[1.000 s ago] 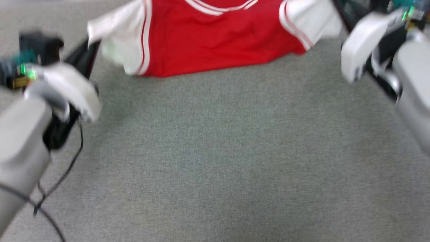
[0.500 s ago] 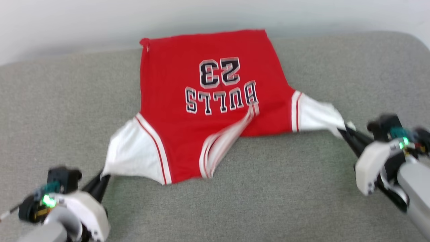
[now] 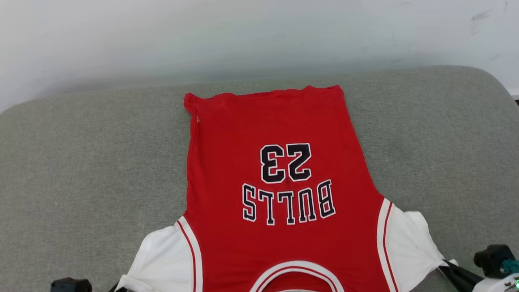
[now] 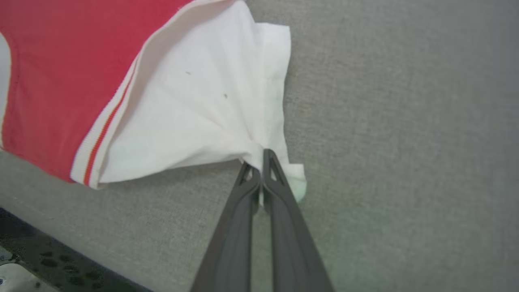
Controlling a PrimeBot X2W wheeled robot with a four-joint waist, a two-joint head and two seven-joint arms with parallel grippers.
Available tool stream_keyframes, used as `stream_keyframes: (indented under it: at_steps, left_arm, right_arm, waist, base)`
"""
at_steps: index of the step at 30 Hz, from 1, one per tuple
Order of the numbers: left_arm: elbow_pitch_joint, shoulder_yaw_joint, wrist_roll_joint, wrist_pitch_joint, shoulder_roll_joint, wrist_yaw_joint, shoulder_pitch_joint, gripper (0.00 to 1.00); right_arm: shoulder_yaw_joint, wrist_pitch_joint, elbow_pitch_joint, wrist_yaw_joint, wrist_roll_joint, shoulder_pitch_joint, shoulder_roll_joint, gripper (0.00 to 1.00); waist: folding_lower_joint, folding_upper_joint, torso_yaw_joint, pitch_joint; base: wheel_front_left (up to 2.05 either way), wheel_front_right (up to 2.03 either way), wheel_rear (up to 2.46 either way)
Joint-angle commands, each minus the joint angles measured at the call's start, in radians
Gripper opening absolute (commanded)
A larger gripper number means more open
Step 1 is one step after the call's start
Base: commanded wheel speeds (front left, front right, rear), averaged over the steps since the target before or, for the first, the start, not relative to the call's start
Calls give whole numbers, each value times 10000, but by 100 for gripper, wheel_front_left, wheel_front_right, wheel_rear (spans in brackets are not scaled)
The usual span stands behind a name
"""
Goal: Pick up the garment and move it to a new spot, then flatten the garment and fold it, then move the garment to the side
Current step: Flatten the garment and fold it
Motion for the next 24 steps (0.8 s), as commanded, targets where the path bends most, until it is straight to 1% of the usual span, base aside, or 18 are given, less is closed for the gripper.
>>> stream_keyframes:
  at_steps: [1,3,4,5,6,10,13,17,19,21,24]
  left_arm:
    - [-87,127,95,-24,-10,103,156,0]
    - [-200,195,228,-24,-76,138,270,0]
    - [-247,226,291,-24,-104,160,277,0]
    - [-296,240,379,-24,-142,172,248,0]
    - [-345,271,496,-24,-176,188,172,0]
    - [-539,319,832,-24,-294,194,-137,0]
    - [-696,371,1142,-24,-278,302,-388,0]
    - [-1008,481,1516,-24,-285,387,-783,0]
    - [-1199,564,1711,-24,-298,452,-1035,0]
    - [-1381,609,1909,-24,-345,445,-1285,0]
    - [-1620,678,2144,-24,-432,398,-1655,0]
  right_arm:
    - [-247,145,-174,-17,-117,272,-121,0]
    - [-617,390,-478,-17,-317,473,-90,0]
    - [-855,493,-621,-17,-426,516,-34,6]
    - [-1078,634,-784,-17,-528,539,36,42]
    - [-1298,727,-971,-17,-699,500,62,100]
    - [-2392,1076,-1830,-14,-1374,-30,141,100]
    - [-3293,1406,-2673,-13,-1907,-608,225,100]
    - [-4301,2107,-3771,-14,-2417,-1965,301,100]
    - [-4546,2559,-4135,-14,-2481,-2887,378,100]
    - [-4627,3137,-4244,-14,-2501,-3915,356,100]
    - [-4270,4315,-4019,-14,-2422,-5519,305,100]
  waist:
    - [3,-1,-5,28]
    - [3,-1,11,77]
    - [3,-1,36,105]
    - [3,-1,62,131]
    - [3,-1,97,175]
    - [3,-1,256,377]
    - [3,-1,400,659]
    - [3,-1,679,1240]
    - [3,-1,857,1596]
    - [3,-1,1074,2006]
    - [3,-1,1381,2670]
  base:
    - [0,0,0]
    - [0,0,0]
    - [0,0,0]
    - [0,0,0]
    - [0,0,0]
    - [0,0,0]
    - [0,0,0]
    - [0,0,0]
    - [0,0,0]
    - [0,0,0]
    - [0,0,0]
